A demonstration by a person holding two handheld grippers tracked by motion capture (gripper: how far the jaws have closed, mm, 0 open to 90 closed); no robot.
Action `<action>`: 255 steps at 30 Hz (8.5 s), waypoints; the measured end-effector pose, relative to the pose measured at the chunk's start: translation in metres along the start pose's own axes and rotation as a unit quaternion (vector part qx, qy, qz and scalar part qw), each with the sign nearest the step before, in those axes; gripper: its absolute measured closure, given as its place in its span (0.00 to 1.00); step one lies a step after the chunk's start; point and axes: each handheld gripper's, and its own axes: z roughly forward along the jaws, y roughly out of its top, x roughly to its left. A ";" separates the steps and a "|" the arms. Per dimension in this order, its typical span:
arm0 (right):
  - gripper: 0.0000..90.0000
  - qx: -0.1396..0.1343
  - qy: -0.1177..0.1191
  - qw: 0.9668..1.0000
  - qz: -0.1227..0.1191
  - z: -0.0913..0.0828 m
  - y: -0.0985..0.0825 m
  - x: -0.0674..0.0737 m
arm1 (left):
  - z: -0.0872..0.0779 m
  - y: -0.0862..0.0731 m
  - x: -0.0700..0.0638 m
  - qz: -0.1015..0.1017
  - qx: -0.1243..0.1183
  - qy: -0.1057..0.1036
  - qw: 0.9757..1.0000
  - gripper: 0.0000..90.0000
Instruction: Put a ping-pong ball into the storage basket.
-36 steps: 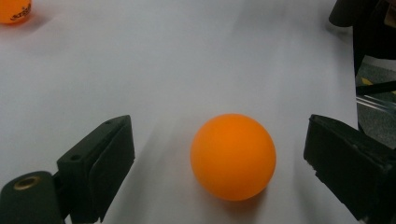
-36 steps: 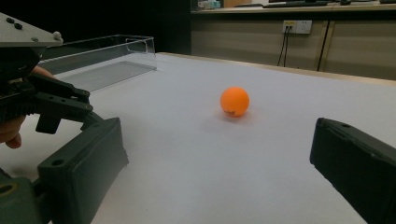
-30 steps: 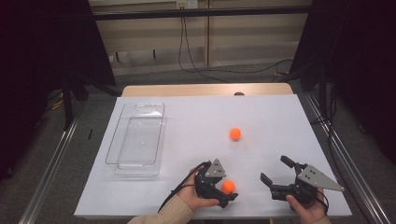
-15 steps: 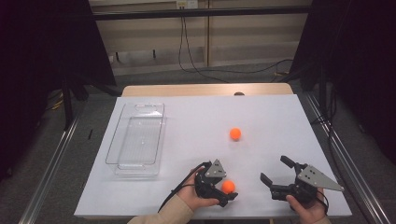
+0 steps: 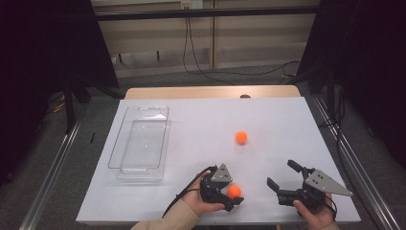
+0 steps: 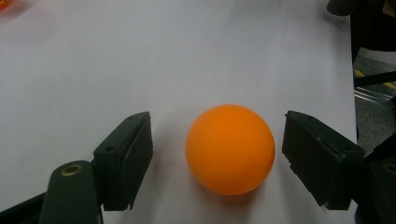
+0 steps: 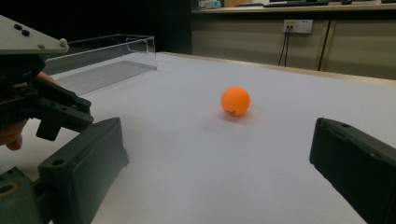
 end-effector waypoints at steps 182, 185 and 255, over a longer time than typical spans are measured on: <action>0.03 -0.007 -0.001 1.000 0.001 -0.002 0.001 -0.001 | -0.057 0.010 0.038 -0.083 -0.030 0.028 0.996 0.56; 0.03 -0.007 -0.001 1.000 0.001 -0.002 0.001 -0.001 | -0.059 0.010 0.039 -0.083 -0.033 0.030 0.996 0.56; 0.03 -0.009 0.001 1.000 0.001 -0.003 0.002 -0.001 | -0.084 0.010 0.055 -0.131 -0.049 0.045 0.989 0.56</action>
